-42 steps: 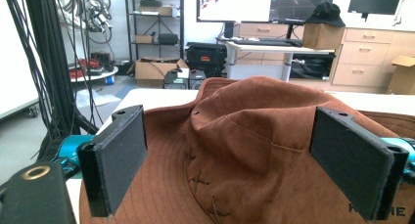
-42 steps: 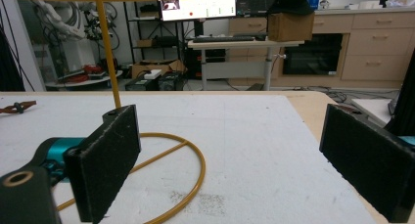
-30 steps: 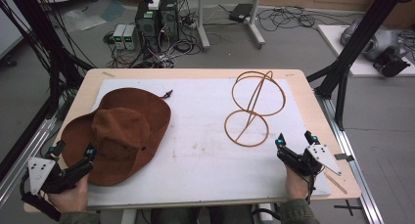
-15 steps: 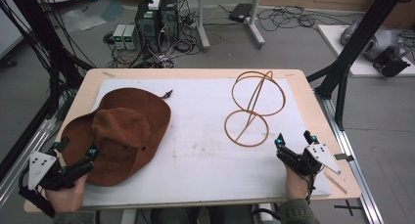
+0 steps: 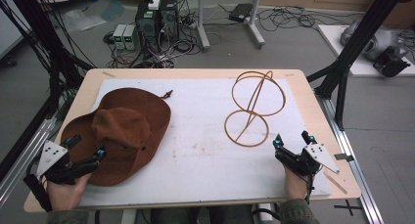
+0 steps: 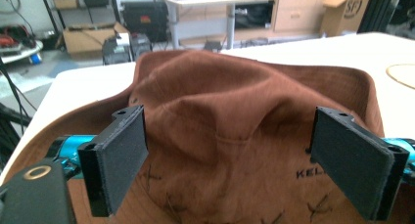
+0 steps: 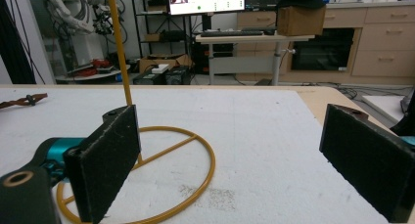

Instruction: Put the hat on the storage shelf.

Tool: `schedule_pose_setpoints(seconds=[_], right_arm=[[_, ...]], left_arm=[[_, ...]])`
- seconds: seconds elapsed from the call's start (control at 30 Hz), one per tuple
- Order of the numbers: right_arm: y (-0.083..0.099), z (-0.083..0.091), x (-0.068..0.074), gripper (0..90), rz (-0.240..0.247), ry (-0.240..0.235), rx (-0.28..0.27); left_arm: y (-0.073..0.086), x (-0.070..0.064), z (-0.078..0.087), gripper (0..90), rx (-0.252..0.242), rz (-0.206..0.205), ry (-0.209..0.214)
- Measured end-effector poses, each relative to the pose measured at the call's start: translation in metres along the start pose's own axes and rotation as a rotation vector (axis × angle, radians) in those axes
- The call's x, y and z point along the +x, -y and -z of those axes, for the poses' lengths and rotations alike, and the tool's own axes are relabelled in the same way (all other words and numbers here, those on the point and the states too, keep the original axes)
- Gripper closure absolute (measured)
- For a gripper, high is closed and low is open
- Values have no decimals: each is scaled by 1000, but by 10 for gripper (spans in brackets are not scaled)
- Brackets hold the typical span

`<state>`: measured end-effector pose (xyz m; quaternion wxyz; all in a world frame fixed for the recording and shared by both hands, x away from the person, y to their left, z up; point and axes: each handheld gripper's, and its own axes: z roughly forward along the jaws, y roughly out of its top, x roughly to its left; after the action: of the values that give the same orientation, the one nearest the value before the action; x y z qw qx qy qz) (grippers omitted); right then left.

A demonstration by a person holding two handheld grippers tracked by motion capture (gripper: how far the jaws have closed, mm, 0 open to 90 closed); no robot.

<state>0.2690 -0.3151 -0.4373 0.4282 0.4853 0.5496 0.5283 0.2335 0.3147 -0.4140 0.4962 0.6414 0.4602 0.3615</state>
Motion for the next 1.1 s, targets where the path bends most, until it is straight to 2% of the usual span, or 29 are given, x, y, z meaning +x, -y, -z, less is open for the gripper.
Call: schedule_pose_setpoints(seconds=[0.13,0.2,0.23,0.27,0.3,0.37,0.5,0.6,0.63,0.67,0.7,0.83,0.9,0.97,1.1], right_arm=[[0,0,1,74,-3,-6,2],[0,0,1,74,-3,-6,4],[1,-1,1,74,-6,-8,6],[1,-1,1,73,-11,-6,7],[1,-1,1,73,-11,-6,7],[1,-1,0,74,-20,-8,8],[1,-1,0,74,-25,-12,9],[1,-1,0,74,-21,-10,11],[1,-1,1,74,-25,-11,14],[1,-1,1,74,-25,-11,14],[1,-1,1,74,-27,-15,18],[2,-1,1,74,-26,-17,19],[2,-2,1,74,-24,-18,18],[2,-2,2,74,-33,-23,28],[2,-2,2,74,-26,-26,28]], left_arm=[[-1,7,-12,145,124,10,26],[-3,6,-21,145,168,-13,45],[-3,6,-21,146,168,-13,45],[-3,6,-27,149,195,-21,51],[-3,6,-27,149,195,-21,51],[-1,4,-33,162,226,-16,54],[1,4,-38,215,277,-11,29],[1,4,-40,243,301,-8,32],[1,4,-41,288,303,-9,32],[1,4,-41,288,311,-10,36],[1,4,-42,376,315,-7,43],[2,1,-44,626,331,-31,48],[3,-1,-44,755,335,-66,56],[3,-2,-43,863,336,-75,52],[4,-4,-42,890,334,-85,52]])
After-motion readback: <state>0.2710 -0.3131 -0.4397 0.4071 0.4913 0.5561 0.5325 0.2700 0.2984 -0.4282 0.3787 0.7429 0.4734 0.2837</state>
